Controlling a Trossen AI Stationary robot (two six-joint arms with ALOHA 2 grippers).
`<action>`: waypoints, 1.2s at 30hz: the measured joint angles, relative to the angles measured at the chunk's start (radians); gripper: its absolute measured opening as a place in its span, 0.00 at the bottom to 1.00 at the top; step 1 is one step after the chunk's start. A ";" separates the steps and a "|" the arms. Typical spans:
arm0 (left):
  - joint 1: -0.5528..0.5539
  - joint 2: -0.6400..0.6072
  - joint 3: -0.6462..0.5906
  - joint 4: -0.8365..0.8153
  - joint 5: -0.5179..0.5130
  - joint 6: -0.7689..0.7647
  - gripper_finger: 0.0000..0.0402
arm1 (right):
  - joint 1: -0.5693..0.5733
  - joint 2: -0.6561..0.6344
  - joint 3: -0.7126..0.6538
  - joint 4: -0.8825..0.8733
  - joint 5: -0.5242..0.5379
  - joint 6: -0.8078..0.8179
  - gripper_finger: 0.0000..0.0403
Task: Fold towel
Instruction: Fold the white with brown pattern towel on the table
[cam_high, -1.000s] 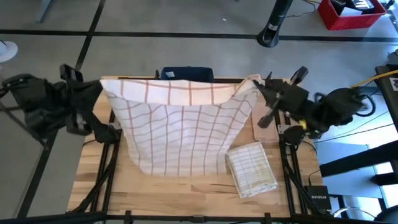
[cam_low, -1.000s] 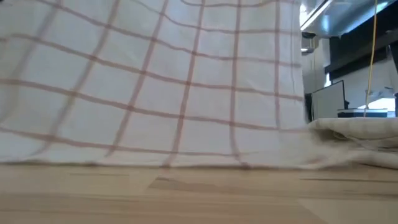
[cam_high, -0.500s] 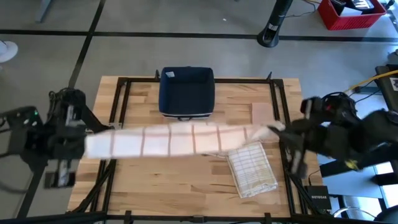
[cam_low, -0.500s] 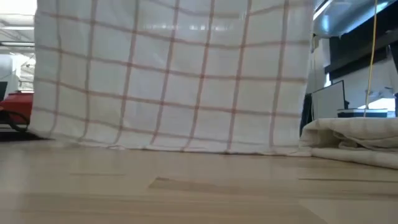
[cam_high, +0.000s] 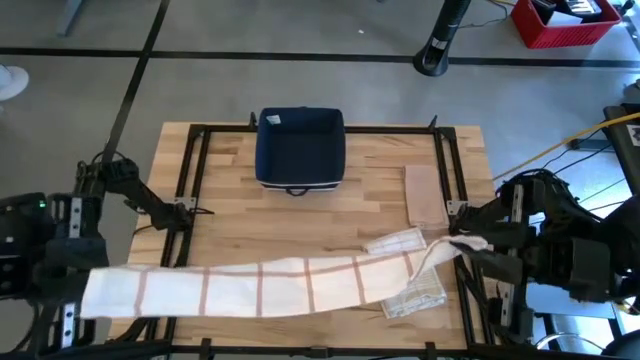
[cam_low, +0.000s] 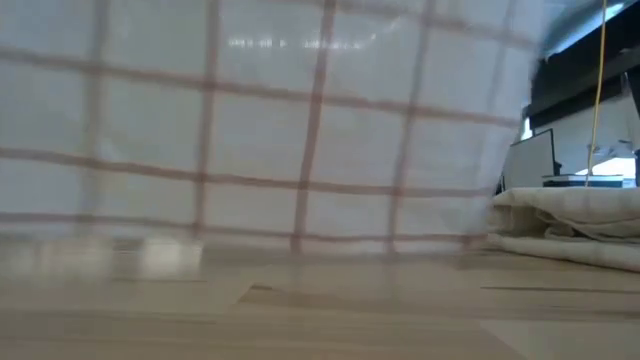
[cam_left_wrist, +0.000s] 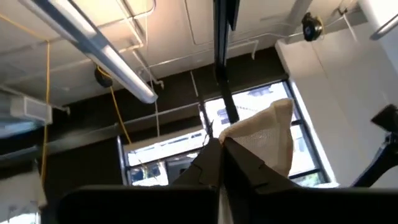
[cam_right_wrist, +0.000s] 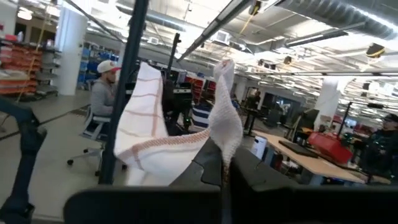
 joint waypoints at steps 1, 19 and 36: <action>0.000 0.000 0.010 0.000 -0.001 0.021 0.00 | 0.000 0.005 0.016 0.000 0.000 -0.001 0.01; 0.098 -0.063 -0.080 0.158 -0.327 0.322 0.00 | -0.302 -0.005 0.007 -0.613 0.148 0.386 0.01; 0.144 -0.567 -0.670 0.247 -0.359 0.137 0.00 | -0.745 -0.003 -0.132 -1.206 -0.015 0.706 0.01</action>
